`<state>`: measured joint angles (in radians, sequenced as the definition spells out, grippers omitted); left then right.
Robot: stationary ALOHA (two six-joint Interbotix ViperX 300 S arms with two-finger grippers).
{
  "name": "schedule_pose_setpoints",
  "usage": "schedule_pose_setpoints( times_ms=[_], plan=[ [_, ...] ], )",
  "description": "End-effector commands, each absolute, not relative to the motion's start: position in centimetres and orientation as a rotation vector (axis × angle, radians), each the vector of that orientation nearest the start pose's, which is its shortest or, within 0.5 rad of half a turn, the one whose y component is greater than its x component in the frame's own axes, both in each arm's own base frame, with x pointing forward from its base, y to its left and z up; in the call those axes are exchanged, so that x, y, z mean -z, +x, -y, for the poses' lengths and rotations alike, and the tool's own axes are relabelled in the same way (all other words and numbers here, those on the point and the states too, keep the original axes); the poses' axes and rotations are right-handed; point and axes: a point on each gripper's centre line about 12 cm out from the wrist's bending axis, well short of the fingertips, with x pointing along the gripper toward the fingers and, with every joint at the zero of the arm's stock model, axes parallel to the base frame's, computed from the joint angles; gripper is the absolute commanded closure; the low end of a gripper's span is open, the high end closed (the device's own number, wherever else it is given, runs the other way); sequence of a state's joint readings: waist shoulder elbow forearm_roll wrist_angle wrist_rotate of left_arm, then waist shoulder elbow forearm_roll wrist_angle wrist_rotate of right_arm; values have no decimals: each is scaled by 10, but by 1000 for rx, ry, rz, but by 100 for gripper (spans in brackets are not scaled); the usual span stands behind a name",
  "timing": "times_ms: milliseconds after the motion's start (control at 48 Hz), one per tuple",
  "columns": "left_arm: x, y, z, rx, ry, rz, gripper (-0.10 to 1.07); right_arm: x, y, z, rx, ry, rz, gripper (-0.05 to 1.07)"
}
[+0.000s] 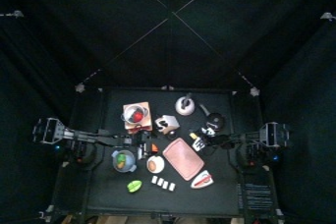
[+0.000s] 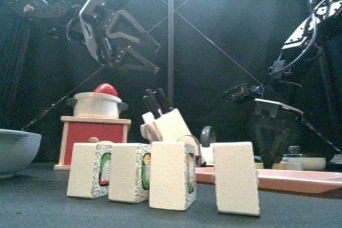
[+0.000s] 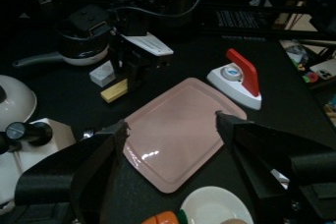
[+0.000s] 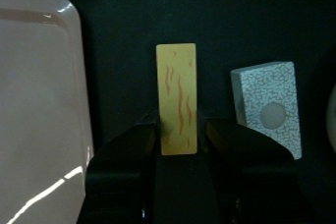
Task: Place egg block on plate
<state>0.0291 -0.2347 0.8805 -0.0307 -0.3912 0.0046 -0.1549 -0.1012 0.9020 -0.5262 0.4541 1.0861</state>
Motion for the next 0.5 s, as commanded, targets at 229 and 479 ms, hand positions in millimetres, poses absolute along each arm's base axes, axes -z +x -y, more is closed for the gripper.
schedule_pose_setpoints(
  times_ms=[229,479],
  plan=[
    [-231,342,-12,-45,-26,-222,-5,-143,295,27,554,552,-972,38],
    [-233,340,-12,-45,-26,-216,-5,-148,305,-14,427,521,-978,38]
  ],
)
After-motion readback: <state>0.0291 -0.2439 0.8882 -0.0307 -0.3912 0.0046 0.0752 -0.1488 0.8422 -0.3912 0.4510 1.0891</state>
